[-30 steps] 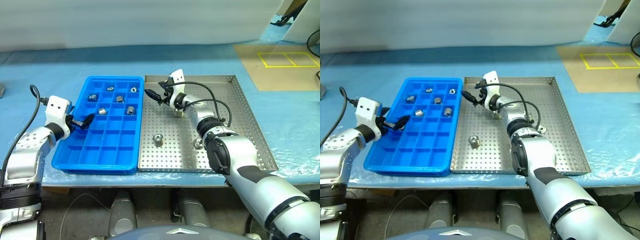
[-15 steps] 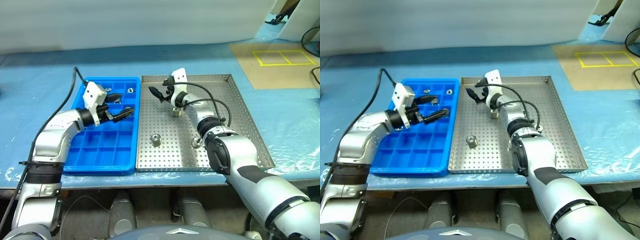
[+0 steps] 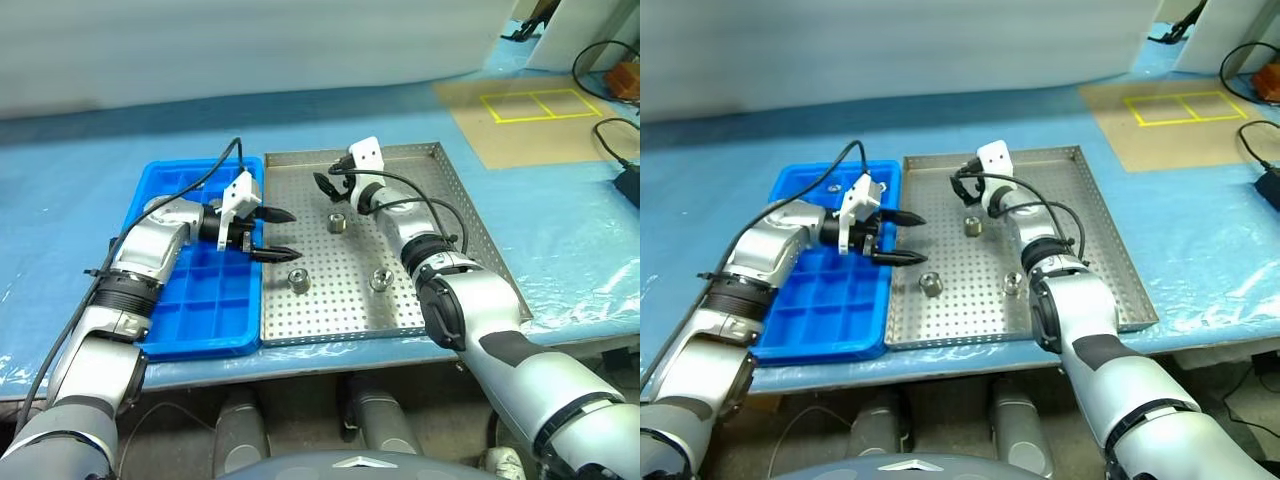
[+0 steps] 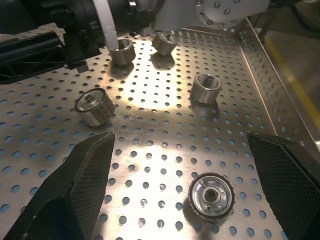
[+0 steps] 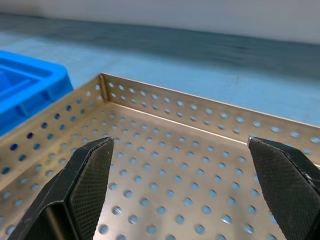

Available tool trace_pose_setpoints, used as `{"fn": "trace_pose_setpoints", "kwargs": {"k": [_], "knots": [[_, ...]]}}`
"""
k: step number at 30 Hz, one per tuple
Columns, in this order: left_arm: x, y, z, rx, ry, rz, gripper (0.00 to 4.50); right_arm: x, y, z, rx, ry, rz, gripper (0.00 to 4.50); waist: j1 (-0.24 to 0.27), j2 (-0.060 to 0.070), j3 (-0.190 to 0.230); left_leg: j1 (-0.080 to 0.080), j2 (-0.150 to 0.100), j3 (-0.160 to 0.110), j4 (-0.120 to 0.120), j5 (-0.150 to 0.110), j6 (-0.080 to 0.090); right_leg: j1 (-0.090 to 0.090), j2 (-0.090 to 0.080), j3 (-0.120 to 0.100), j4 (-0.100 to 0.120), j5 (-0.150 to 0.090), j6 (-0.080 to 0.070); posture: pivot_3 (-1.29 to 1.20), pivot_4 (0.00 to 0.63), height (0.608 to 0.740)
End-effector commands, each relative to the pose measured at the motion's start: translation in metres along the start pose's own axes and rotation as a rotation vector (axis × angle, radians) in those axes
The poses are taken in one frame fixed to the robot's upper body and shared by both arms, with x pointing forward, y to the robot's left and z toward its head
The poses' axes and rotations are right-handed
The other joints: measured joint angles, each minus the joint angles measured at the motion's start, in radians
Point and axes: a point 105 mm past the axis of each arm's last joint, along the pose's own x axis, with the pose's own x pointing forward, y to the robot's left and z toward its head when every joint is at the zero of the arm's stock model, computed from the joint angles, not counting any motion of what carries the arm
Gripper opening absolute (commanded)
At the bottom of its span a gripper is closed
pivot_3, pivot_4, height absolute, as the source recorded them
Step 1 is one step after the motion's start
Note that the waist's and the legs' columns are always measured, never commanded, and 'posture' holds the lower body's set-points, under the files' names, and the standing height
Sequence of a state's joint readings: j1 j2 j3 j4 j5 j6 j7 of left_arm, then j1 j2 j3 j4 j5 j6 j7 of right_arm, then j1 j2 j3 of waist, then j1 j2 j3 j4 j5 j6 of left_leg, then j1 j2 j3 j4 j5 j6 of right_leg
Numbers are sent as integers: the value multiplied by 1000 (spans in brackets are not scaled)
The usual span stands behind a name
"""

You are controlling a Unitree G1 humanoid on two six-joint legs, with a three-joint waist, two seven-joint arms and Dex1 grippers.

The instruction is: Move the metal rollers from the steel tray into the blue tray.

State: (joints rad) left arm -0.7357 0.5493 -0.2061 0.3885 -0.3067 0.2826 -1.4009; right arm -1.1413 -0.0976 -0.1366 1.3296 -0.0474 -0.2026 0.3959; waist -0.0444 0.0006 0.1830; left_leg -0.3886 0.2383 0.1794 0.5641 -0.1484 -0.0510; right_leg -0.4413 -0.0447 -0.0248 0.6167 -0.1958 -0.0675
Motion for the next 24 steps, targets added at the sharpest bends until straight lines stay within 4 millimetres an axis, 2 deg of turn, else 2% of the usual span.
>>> {"fn": "trace_pose_setpoints", "kwargs": {"k": [1,12,15,16,17,18,19,20,21,22,24], "knots": [[2,-6,3,55,67,-111,4459,-3,-7,8,-24,-49,-21,4500,-3,0,0,0,0,0,0,0,0,0,0,0,0,0,0,-505,150,740],[20,-12,-16,143,275,-290,4459,-14,-26,-4,-2,-72,-120,4500,-55,0,0,-1,0,0,3,-1,1,2,1,0,0,0,0,-624,150,740],[29,-12,-14,180,299,-318,4459,-16,-29,-5,5,-84,-149,4500,-73,0,0,-1,0,-1,4,-1,2,2,1,0,0,0,0,-654,150,740],[30,-11,-14,193,315,-322,4459,-26,-42,-4,-2,-109,-164,4500,-79,0,0,-2,0,-1,5,-1,2,2,1,0,0,0,0,-666,150,740],[31,-9,-14,210,335,-326,4459,-106,-115,-2,57,-200,-275,4500,-74,-1,0,-3,0,-1,6,-2,3,2,1,0,0,0,0,-671,150,740],[32,-8,-14,222,349,-329,4459,-174,-137,17,4,-252,-278,4500,-43,4,1,-5,0,-2,6,-3,5,4,2,-1,-4,0,1,-671,150,740],[33,-7,-14,235,362,-333,4459,-224,-133,32,-67,-245,-237,4500,-5,12,3,-7,1,-6,4,-3,6,12,2,-5,-12,0,4,-688,150,740],[33,-6,-14,246,376,-336,4459,-248,-124,40,-98,-216,-201,4500,17,19,5,-7,-1,-4,1,-3,10,19,1,-4,-18,-4,11,-693,150,740],[33,-5,-17,262,405,-343,4459,-257,-119,41,-87,-197,-201,4500,11,21,6,-2,-2,2,-1,-6,16,26,-2,4,-19,-10,19,-701,150,740],[32,-5,-19,275,431,-351,4459,-261,-111,46,-77,-186,-198,4500,-17,17,5,11,-5,16,-3,-11,25,30,-5,19,-18,-13,23,-705,150,740],[31,-3,-20,293,453,-359,4459,-264,-101,52,-58,-173,-193,4500,-75,4,-1,20,-9,11,1,-21,18,33,4,30,-20,-14,26,-712,150,740]]}}
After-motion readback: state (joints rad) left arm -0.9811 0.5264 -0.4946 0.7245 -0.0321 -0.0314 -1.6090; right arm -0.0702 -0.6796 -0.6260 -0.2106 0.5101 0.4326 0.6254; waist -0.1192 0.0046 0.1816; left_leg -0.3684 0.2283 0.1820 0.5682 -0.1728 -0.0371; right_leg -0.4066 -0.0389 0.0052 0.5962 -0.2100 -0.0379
